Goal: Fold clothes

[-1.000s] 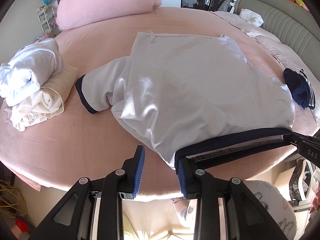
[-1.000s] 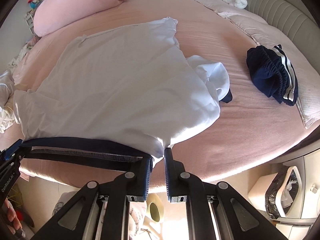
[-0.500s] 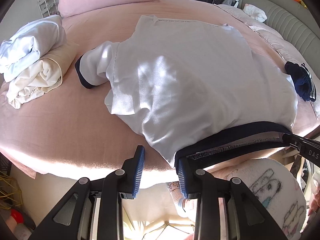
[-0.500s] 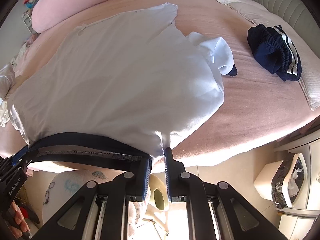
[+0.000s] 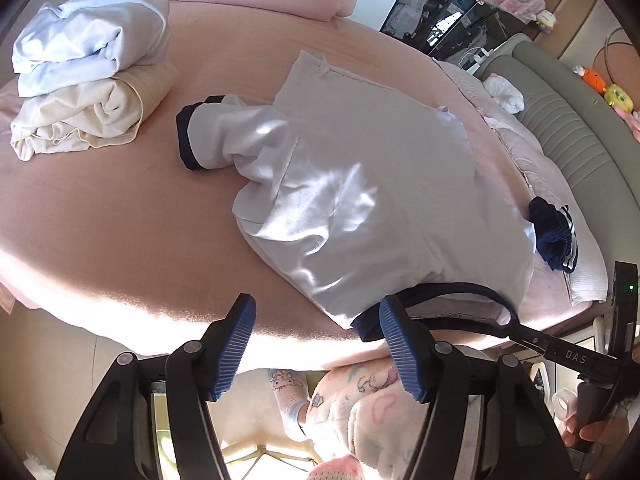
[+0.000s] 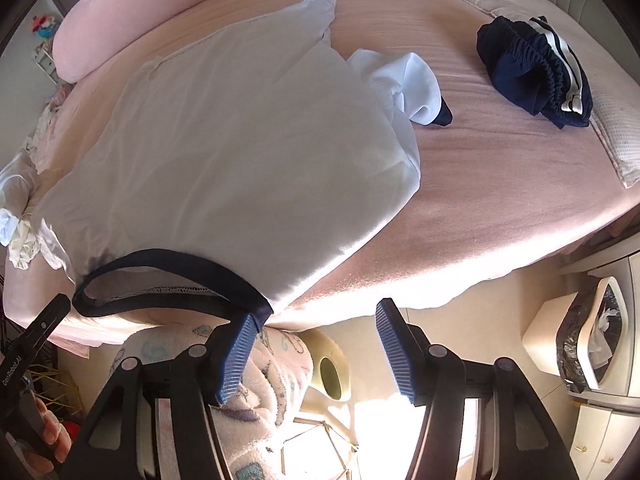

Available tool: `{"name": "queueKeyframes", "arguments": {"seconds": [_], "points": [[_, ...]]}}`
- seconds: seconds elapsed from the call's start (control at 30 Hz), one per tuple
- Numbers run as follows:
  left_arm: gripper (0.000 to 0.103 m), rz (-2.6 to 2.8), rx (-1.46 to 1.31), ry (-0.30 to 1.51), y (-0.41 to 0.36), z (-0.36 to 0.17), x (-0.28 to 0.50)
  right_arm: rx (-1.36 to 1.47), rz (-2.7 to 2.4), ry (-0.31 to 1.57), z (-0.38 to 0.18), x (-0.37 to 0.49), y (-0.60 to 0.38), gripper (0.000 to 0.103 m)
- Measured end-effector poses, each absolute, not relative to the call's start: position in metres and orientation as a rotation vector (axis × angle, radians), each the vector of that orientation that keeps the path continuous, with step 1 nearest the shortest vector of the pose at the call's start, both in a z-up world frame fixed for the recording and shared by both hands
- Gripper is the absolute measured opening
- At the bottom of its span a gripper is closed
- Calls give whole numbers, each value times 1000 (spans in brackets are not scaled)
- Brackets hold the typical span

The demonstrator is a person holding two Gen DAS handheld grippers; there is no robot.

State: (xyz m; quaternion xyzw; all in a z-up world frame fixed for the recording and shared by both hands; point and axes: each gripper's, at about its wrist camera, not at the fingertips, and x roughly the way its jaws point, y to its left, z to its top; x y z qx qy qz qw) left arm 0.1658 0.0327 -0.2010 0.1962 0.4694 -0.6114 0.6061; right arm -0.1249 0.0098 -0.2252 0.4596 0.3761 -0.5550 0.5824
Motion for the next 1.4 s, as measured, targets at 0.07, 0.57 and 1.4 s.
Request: {"name": "queueKeyframes", "arguments": {"seconds": [0.07, 0.57, 1.4], "points": [[64, -1423, 437, 1070, 34, -190, 165, 1048, -1283, 893, -218, -120, 13, 63], [70, -1443, 339, 1081, 35, -191, 195, 1168, -1172, 761, -190, -117, 7, 63], [70, -1366, 234, 1195, 29, -197, 246, 1299, -785, 488, -219, -21, -7, 70]]}}
